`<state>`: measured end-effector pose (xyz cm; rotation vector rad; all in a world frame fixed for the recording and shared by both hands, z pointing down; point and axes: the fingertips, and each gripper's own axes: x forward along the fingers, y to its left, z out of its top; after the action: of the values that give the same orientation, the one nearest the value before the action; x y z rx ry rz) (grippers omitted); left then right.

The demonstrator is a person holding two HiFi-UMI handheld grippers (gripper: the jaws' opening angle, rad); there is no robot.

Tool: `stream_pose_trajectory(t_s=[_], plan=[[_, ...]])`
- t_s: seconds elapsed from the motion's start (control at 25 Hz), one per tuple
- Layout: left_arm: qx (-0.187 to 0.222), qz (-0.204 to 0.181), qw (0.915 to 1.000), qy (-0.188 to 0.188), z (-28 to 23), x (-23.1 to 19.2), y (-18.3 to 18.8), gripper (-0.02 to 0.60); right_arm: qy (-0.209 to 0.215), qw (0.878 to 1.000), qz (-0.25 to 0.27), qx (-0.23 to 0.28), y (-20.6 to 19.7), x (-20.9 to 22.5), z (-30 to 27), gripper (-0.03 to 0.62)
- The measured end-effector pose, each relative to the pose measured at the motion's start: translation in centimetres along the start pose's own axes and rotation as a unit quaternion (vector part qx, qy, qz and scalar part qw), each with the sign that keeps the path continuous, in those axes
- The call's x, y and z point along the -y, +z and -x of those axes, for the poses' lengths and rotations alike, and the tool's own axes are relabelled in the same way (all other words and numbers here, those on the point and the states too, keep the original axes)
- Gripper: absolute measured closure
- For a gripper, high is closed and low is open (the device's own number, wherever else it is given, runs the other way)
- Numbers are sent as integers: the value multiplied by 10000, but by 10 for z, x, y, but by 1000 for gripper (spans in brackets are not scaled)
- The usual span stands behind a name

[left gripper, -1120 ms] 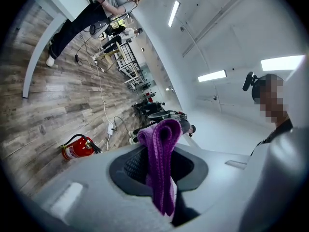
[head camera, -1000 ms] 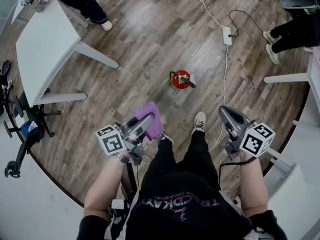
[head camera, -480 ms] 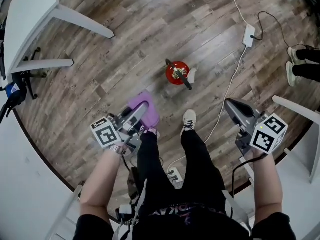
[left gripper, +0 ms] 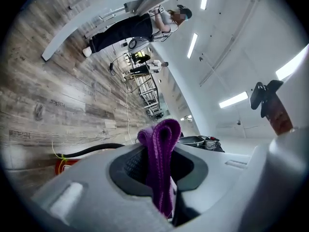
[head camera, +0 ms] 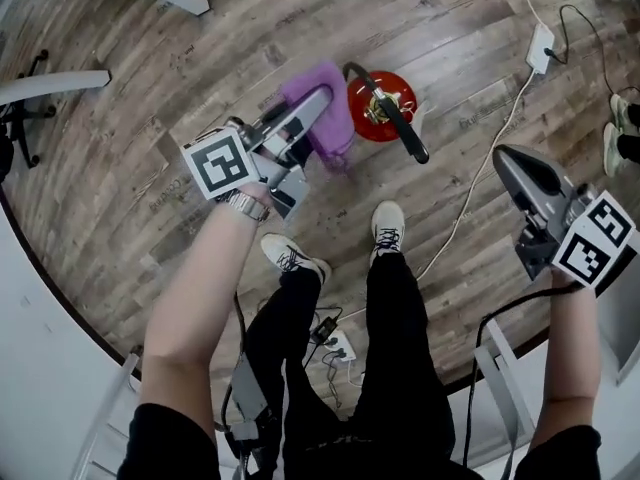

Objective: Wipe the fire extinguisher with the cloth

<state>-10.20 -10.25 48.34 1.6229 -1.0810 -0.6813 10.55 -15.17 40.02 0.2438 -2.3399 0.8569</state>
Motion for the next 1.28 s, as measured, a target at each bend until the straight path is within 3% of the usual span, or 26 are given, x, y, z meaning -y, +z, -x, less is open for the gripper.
stream_pose_trajectory(t_s=[0.12,0.32,0.52,0.64,0.76,0.92,1.0,1.08,1.28], plan=[[-2,-15,10000,-70,-9,-46,-13,511,156,9988,460,-7,-14,22,-32,589],[-315,-73,9962,-812,-28,-79,-30,511,32,9961,858,200,-35,65,-66,589],[-323,-560,9943,-852,-42,-115,-31,512,-147,9926,1115,465,-50,104,-87,589],[-7,-654,9955,-680,-44,-157,-42,511,-239,9898,1265,617,-59,127,-100,589],[385,-343,9977,-429,-42,-209,-64,511,-292,9874,1364,751,-67,144,-114,589],[626,-283,9969,374,-33,-293,-99,511,-310,9866,1338,884,-76,158,-131,589],[448,-483,9938,892,-29,-337,-119,511,-319,9867,1302,921,-83,162,-137,590],[294,-437,9894,1354,-26,-377,-139,511,-336,9871,1269,921,-92,166,-140,591],[651,54,9866,1495,-26,-409,-148,508,-570,9891,1010,903,-116,175,-135,589]])
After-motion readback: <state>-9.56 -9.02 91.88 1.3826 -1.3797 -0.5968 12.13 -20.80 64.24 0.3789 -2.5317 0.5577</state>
